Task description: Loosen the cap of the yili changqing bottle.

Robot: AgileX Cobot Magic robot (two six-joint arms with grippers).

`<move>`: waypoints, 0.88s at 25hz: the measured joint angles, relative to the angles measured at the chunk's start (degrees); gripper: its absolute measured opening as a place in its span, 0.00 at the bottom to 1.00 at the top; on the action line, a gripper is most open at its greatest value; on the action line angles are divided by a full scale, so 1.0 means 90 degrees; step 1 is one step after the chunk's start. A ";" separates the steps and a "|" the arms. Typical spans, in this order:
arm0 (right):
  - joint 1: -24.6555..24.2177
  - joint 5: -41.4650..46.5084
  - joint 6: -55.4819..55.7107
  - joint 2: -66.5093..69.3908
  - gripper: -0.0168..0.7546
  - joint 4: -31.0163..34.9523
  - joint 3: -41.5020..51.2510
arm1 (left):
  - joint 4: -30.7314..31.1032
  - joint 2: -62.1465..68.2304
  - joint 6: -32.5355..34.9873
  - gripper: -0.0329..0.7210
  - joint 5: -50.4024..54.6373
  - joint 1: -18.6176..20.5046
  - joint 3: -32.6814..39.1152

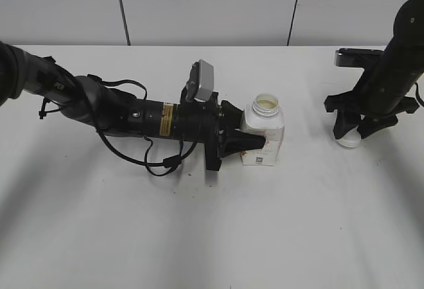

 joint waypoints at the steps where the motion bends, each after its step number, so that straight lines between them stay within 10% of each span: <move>1: 0.0000 -0.0044 -0.0037 0.0008 0.51 0.0000 0.0000 | 0.0000 0.0000 0.0000 0.46 0.0000 0.0000 0.0000; 9: 0.0000 -0.0083 -0.0113 0.0034 0.83 0.0025 0.0000 | -0.0014 0.0000 0.0000 0.46 0.0007 0.0000 0.0000; 22: 0.0000 0.0201 -0.0336 -0.0182 0.79 0.0211 0.0000 | 0.0946 -0.0016 -0.0139 0.79 -0.0189 0.0290 0.0000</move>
